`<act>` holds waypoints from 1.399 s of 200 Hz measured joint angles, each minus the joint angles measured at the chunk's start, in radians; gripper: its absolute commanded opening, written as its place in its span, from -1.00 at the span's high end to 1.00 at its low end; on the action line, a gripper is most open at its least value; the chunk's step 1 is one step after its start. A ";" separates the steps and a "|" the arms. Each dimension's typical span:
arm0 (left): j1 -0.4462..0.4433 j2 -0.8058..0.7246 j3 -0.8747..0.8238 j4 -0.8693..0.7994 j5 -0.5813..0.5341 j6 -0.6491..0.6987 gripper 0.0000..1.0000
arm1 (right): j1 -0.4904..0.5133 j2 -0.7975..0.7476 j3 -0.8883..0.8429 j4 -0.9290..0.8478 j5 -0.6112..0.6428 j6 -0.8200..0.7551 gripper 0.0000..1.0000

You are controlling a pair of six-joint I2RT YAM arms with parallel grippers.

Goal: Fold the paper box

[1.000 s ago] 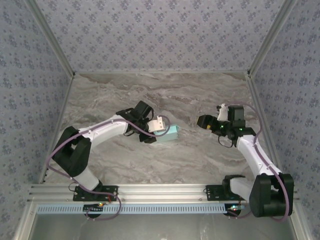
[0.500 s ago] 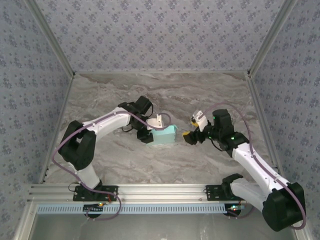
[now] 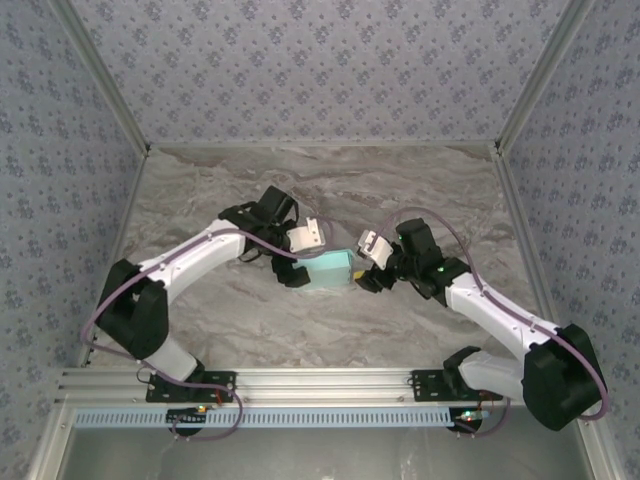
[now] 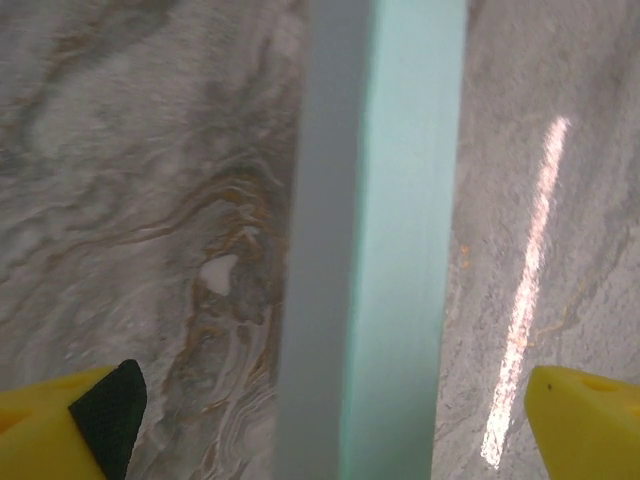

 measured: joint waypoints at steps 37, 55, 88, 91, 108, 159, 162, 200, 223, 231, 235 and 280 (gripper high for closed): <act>0.002 -0.199 -0.045 0.086 -0.064 -0.303 -0.98 | -0.011 0.026 0.010 0.026 0.006 0.047 -0.17; 0.000 -0.332 -0.154 0.156 -0.137 -0.491 -0.99 | -0.021 0.046 0.009 0.061 -0.018 0.083 -0.15; 0.000 -0.484 -0.393 0.254 -0.231 -0.801 -0.99 | -0.034 0.078 -0.002 0.164 -0.069 0.175 -0.04; 0.003 -0.487 -0.413 0.257 -0.229 -0.830 -0.98 | -0.037 0.084 -0.001 0.172 -0.072 0.183 -0.02; 0.013 -0.464 -0.452 0.246 -0.208 -0.936 -0.98 | -0.050 0.124 0.006 0.187 -0.088 0.232 0.01; -0.020 -0.373 -0.427 0.228 -0.236 -1.042 -0.60 | -0.048 0.203 0.059 0.187 -0.099 0.294 0.18; -0.026 -0.371 -0.426 0.229 -0.240 -1.045 -0.58 | -0.045 0.204 0.061 0.187 -0.099 0.296 0.19; -0.055 -0.334 -0.389 0.244 -0.277 -1.054 -0.26 | -0.010 0.205 0.068 0.183 -0.087 0.307 0.40; -0.055 -0.304 -0.364 0.261 -0.289 -1.043 -0.09 | 0.008 0.205 0.084 0.163 -0.071 0.309 0.59; -0.055 -0.291 -0.358 0.264 -0.292 -1.043 -0.02 | 0.012 0.205 0.093 0.153 -0.064 0.308 0.64; -0.055 -0.284 -0.355 0.266 -0.293 -1.043 0.00 | 0.014 0.205 0.098 0.147 -0.060 0.309 0.66; -0.062 -0.235 -0.338 0.294 -0.307 -1.049 0.32 | 0.031 0.205 0.127 0.106 -0.005 0.307 0.75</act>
